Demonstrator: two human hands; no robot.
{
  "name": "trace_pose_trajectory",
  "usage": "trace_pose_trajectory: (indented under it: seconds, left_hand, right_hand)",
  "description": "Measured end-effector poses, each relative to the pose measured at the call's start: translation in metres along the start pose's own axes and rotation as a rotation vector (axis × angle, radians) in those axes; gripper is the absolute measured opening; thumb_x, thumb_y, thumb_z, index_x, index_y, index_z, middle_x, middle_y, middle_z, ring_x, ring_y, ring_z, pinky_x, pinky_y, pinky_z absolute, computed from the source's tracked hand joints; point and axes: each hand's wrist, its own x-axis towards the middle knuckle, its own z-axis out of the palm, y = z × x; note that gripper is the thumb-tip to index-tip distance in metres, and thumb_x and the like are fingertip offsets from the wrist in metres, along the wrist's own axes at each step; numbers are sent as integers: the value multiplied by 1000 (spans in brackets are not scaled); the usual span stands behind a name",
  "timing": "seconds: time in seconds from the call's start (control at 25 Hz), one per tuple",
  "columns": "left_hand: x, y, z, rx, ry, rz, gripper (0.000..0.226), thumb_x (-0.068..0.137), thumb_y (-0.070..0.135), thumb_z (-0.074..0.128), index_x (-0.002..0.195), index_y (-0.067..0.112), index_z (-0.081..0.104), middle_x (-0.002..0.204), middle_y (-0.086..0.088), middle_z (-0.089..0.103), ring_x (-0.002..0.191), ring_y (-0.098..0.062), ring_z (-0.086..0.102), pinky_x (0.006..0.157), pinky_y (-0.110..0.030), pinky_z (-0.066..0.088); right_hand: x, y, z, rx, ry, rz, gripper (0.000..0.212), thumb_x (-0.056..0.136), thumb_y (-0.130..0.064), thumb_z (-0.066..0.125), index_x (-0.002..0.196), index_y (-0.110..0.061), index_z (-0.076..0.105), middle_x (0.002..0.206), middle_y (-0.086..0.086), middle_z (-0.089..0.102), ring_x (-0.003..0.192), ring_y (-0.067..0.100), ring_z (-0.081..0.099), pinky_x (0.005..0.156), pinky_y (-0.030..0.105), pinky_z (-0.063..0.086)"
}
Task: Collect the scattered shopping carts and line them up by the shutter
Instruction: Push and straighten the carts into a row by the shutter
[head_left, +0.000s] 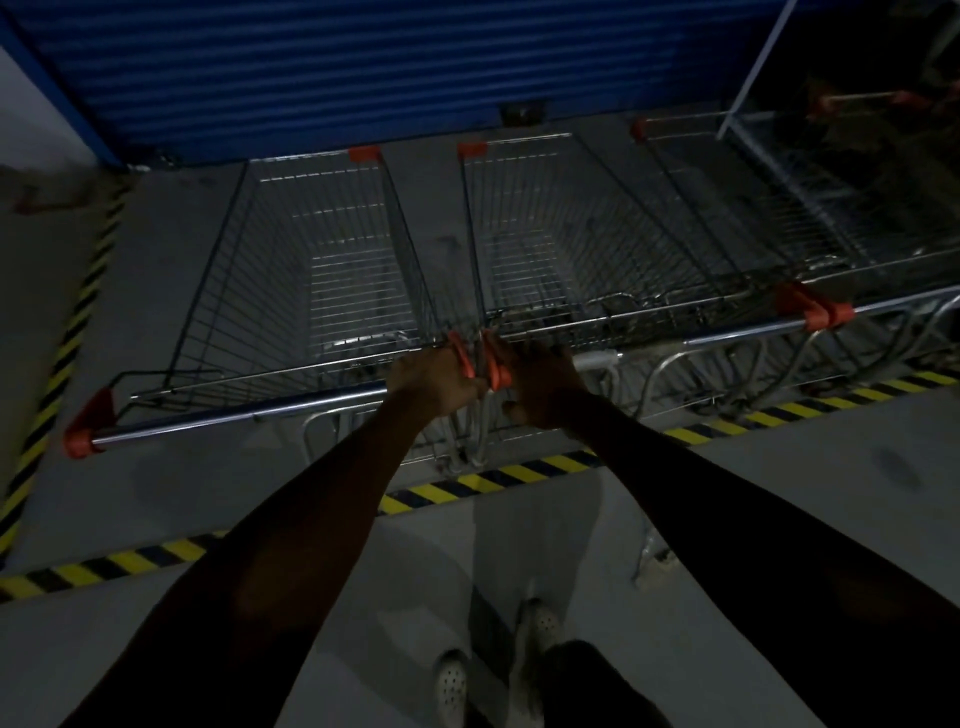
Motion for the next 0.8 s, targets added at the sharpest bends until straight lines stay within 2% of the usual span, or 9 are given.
trace_pose_trajectory:
  seconds: [0.16, 0.28, 0.4, 0.56, 0.64, 0.8]
  left_hand:
    - [-2, -10, -1, -7, 26, 19, 70, 78, 77, 46, 132, 34, 54, 134, -4, 58, 118, -28, 58, 97, -38, 47]
    - [-6, -2, 1, 45, 28, 24, 78, 78, 78, 41, 139, 30, 47, 135, -7, 57, 119, -30, 56, 97, -41, 47]
    - [-5, 1, 1, 53, 26, 17, 73, 80, 79, 41, 135, 32, 51, 132, -6, 60, 117, -29, 58, 96, -40, 48]
    - [-7, 2, 2, 92, 59, -19, 81, 73, 87, 33, 130, 33, 56, 127, -5, 63, 114, -28, 59, 96, -41, 48]
    - [-8, 4, 3, 109, 83, -30, 74, 76, 84, 37, 125, 33, 60, 124, -5, 65, 113, -27, 60, 94, -39, 47]
    - [-10, 7, 4, 123, 82, -76, 69, 79, 81, 41, 114, 29, 66, 112, -5, 69, 105, -24, 62, 85, -32, 45]
  right_hand:
    - [6, 1, 6, 31, 32, -18, 102, 77, -38, 66, 155, -20, 5, 147, 9, 45, 133, 35, 40, 106, 53, 28]
    - [7, 3, 7, 64, 69, -63, 100, 74, -35, 67, 155, -16, 12, 152, 5, 40, 135, 33, 40, 107, 50, 30]
    - [5, 6, 8, 63, 126, -79, 97, 73, -32, 67, 154, -14, 16, 147, 6, 46, 132, 31, 42, 105, 48, 29]
    - [2, 9, 9, 77, 128, -120, 97, 76, -30, 65, 155, -14, 12, 148, 5, 45, 133, 29, 39, 110, 52, 22]
    - [2, 11, 8, 92, 107, -112, 99, 77, -30, 66, 156, -16, 8, 150, 3, 42, 134, 28, 36, 110, 52, 19]
    - [-1, 10, 6, 99, 89, -116, 101, 78, -30, 67, 155, -15, 4, 152, 4, 37, 136, 27, 32, 107, 41, 18]
